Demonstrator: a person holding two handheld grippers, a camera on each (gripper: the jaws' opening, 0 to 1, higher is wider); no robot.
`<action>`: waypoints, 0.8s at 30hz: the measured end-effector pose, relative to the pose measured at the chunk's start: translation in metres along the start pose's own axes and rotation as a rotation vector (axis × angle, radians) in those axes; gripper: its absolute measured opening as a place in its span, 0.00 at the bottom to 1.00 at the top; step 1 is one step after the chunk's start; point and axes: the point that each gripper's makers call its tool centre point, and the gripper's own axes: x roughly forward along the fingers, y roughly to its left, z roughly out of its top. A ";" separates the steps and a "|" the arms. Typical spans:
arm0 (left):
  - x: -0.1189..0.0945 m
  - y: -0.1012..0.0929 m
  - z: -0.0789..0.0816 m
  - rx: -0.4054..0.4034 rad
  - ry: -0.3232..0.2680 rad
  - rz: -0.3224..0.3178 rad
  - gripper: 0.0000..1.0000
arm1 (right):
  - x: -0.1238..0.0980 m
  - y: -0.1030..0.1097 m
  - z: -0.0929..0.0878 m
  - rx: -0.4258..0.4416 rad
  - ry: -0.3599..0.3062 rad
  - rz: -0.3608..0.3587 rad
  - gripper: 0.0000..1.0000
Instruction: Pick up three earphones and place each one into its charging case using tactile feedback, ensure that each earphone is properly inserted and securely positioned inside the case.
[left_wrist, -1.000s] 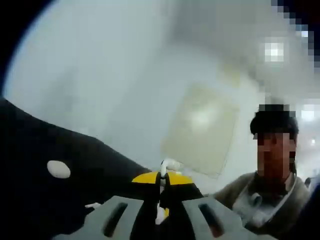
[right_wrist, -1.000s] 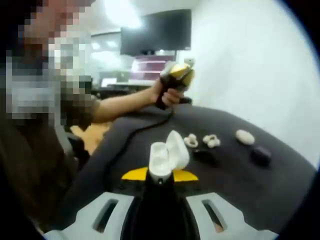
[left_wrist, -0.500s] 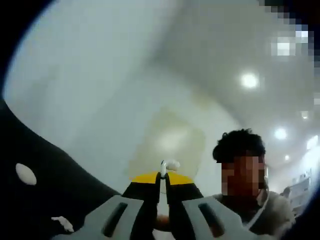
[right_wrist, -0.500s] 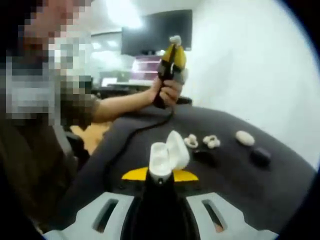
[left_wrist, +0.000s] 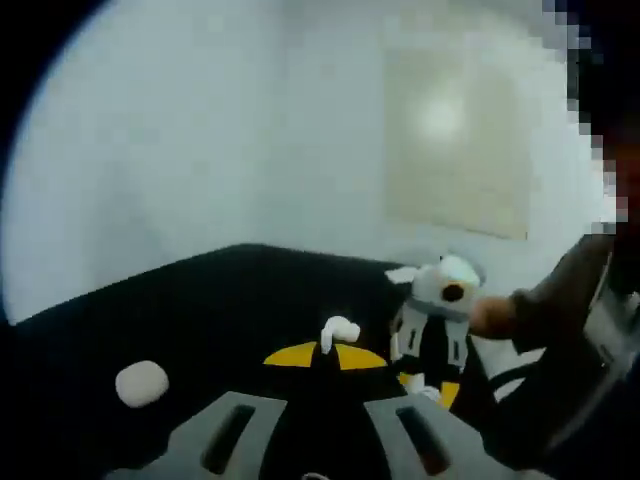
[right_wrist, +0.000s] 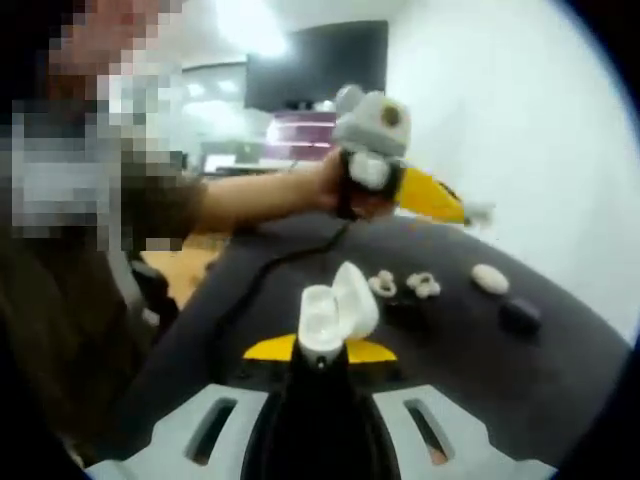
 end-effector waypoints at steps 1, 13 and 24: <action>0.009 0.003 -0.003 0.023 0.041 0.011 0.03 | 0.000 0.000 0.000 -0.002 0.000 0.000 0.18; 0.055 -0.020 -0.029 0.078 0.204 0.007 0.02 | 0.000 0.000 0.000 -0.016 -0.003 0.000 0.18; 0.066 -0.020 -0.052 0.097 0.322 0.052 0.03 | 0.001 0.001 0.002 -0.018 -0.003 0.001 0.18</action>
